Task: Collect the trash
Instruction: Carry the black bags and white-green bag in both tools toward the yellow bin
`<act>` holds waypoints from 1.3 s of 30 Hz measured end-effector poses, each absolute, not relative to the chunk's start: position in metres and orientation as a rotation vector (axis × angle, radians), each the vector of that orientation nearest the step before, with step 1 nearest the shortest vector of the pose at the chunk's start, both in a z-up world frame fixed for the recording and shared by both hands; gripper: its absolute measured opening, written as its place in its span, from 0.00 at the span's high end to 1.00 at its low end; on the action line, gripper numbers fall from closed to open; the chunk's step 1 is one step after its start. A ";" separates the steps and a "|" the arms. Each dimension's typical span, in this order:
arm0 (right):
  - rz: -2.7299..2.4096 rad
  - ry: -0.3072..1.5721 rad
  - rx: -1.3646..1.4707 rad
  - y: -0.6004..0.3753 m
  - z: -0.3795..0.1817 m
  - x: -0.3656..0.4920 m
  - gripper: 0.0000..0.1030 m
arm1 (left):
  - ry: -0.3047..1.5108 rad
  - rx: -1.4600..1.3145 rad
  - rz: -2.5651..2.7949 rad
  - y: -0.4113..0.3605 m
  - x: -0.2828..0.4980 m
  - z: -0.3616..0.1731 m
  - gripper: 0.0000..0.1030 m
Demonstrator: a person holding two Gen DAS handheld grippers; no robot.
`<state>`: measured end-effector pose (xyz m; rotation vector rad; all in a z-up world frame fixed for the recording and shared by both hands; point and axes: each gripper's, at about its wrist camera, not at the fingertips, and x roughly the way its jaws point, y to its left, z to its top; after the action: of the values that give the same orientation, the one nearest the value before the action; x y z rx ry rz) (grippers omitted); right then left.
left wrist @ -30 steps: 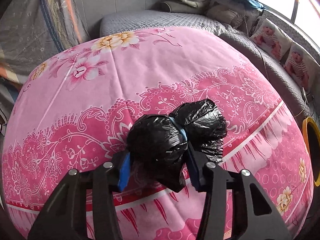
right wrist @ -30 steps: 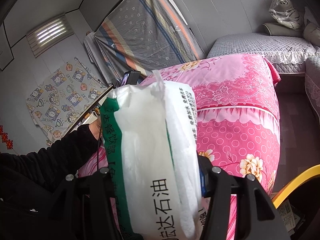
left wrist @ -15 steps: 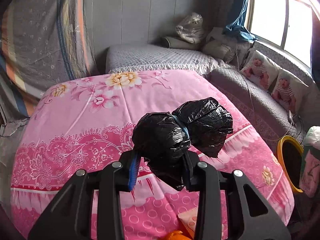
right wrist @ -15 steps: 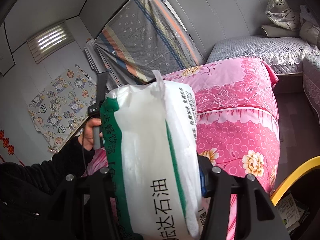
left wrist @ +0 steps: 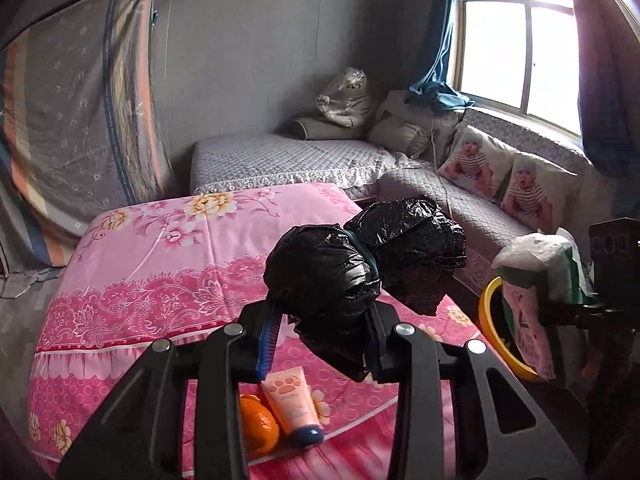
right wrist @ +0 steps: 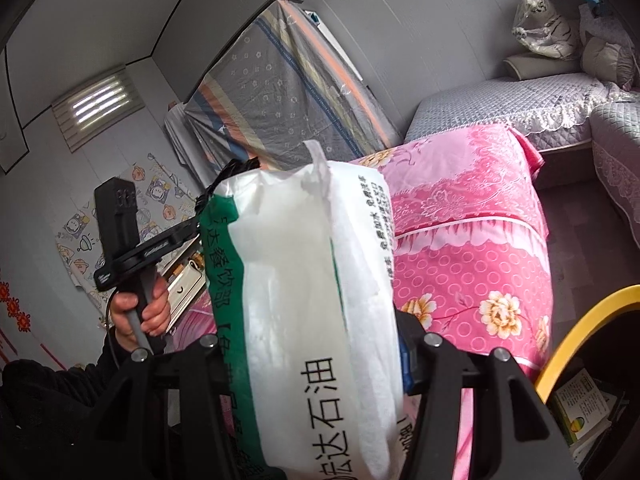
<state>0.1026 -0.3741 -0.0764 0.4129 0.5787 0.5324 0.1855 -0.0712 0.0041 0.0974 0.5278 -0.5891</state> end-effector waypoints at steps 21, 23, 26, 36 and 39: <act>-0.040 0.564 0.485 -0.503 -0.115 0.041 0.51 | 0.444 0.186 -0.854 -0.193 0.120 0.018 0.68; -0.085 0.576 0.495 -0.512 -0.126 0.042 0.51 | 0.452 0.195 -0.872 -0.204 0.120 0.016 0.68; -0.109 0.596 0.525 -0.523 -0.143 0.043 0.51 | 0.467 0.211 -0.886 -0.219 0.122 0.011 0.68; -0.239 0.667 0.577 -0.552 -0.182 0.053 0.44 | 0.518 0.257 -0.919 -0.264 0.127 -0.014 0.68; -0.293 0.648 0.590 -0.560 -0.184 0.050 0.30 | 0.527 0.258 -0.931 -0.281 0.125 -0.019 0.68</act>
<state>0.0498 -0.5600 -0.1841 0.5896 0.6483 -0.2927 0.1252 -0.2810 -0.0194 0.2580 0.5270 -0.9311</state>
